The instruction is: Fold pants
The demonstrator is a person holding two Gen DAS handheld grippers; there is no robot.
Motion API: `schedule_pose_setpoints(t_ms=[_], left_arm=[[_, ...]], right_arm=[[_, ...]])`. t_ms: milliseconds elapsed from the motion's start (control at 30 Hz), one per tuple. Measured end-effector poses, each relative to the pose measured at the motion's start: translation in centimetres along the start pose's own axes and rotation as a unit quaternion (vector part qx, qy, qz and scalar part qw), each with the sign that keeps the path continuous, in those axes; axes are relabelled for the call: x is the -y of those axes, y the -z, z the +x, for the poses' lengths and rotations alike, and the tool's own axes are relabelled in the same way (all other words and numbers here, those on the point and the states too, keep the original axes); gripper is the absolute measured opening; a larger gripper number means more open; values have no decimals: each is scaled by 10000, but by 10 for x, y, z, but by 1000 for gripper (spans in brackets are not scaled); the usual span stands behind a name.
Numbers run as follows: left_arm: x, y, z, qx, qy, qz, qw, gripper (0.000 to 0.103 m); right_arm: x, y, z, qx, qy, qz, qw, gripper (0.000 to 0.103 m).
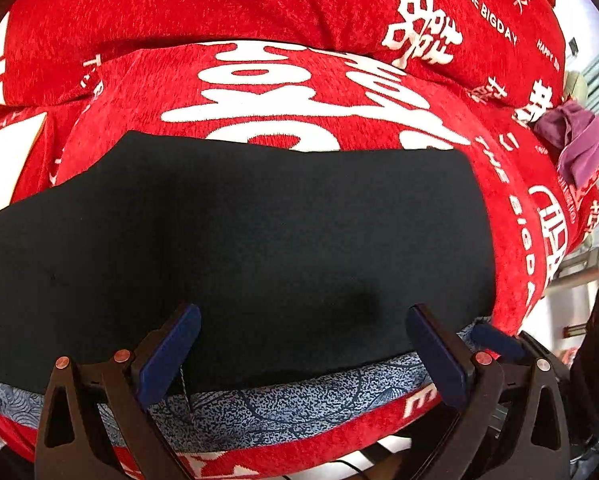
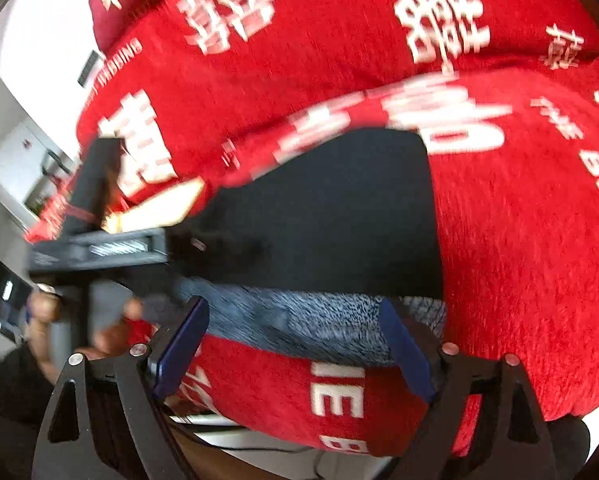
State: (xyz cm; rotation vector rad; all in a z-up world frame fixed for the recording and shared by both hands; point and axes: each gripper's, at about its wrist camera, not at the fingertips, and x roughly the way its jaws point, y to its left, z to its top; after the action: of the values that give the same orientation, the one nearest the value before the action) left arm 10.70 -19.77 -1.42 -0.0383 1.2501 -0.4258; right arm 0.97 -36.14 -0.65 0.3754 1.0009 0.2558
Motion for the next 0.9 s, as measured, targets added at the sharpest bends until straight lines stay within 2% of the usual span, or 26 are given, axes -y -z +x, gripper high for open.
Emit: schedule_pose_setpoints(t_ms=[33, 133, 267, 333, 433, 533, 633, 667, 733, 833, 900], left_arm=[[2, 2, 1, 30, -69, 86, 9999, 103], [5, 5, 2, 64, -188, 235, 9995, 103], [8, 6, 3, 95, -299, 329, 9990, 103], [9, 7, 4, 98, -355, 403, 9985, 103], [12, 8, 5, 107, -441, 485, 9978, 103], [15, 11, 7, 147, -560, 579, 9966, 103], [16, 13, 9, 203, -649, 649, 9956, 103], [16, 12, 9, 203, -637, 646, 9957, 103], [14, 12, 5, 160, -557, 607, 9965, 103], [6, 12, -3, 117, -392, 378, 9984, 103], [-4, 14, -2, 19, -331, 187, 9993, 103]], right_arm=[[3, 2, 9, -211, 73, -1, 9998, 89], [-7, -4, 1, -210, 100, -224, 9995, 90], [-16, -35, -31, 373, 174, -788, 9960, 90], [-16, -54, -32, 449, 377, -1103, 9922, 90], [-14, -83, -11, 246, 439, -1531, 9869, 90], [-8, -106, 24, -185, 461, -1878, 9809, 90], [10, -121, 55, -559, 221, -1568, 9858, 91], [17, -123, 64, -658, 119, -1394, 9880, 95], [26, -124, 74, -703, -94, -1154, 9908, 98], [12, -119, 62, -680, 158, -1362, 9882, 98], [0, -108, 38, -466, 53, -1490, 9877, 98]])
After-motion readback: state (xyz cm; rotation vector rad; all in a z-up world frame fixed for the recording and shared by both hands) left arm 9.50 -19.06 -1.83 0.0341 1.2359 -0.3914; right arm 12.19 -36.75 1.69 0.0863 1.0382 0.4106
